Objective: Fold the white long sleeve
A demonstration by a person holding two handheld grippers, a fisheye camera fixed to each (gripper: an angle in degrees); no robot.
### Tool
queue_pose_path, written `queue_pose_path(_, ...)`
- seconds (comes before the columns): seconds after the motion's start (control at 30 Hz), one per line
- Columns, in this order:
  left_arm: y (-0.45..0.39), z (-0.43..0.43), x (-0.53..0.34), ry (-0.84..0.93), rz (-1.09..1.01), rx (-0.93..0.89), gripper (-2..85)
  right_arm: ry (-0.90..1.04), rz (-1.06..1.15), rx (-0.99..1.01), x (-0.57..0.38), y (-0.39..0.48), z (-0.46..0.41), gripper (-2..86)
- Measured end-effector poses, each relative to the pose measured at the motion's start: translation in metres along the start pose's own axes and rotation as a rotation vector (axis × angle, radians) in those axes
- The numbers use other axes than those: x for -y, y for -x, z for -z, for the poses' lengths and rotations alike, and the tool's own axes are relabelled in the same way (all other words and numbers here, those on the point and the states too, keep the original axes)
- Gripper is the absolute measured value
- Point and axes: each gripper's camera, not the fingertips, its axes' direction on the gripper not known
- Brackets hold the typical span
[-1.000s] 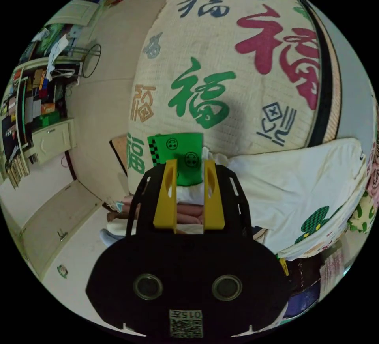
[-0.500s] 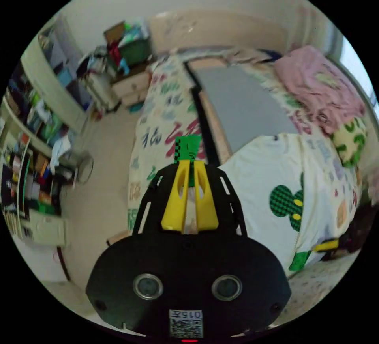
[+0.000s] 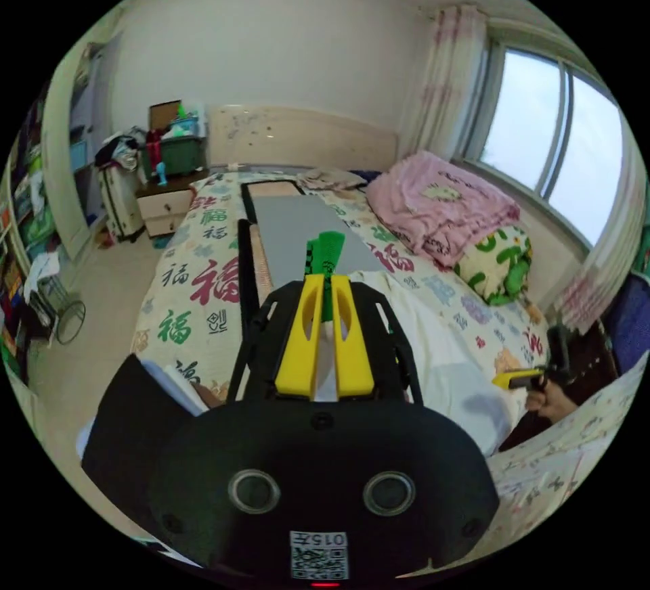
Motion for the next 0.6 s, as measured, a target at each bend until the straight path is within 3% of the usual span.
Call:
queue_pose_path(0.37,0.102,0.152,-0.074,-0.190,0.227,0.217,-0.4,0.041,0.006,0.024,0.019,0.010,-0.034,4.5)
queue_pose_path(0.6,0.090,0.262,-0.069,-0.488,0.217,0.277,-0.4,0.009,-0.011,0.041,0.032,0.011,-0.052,4.3)
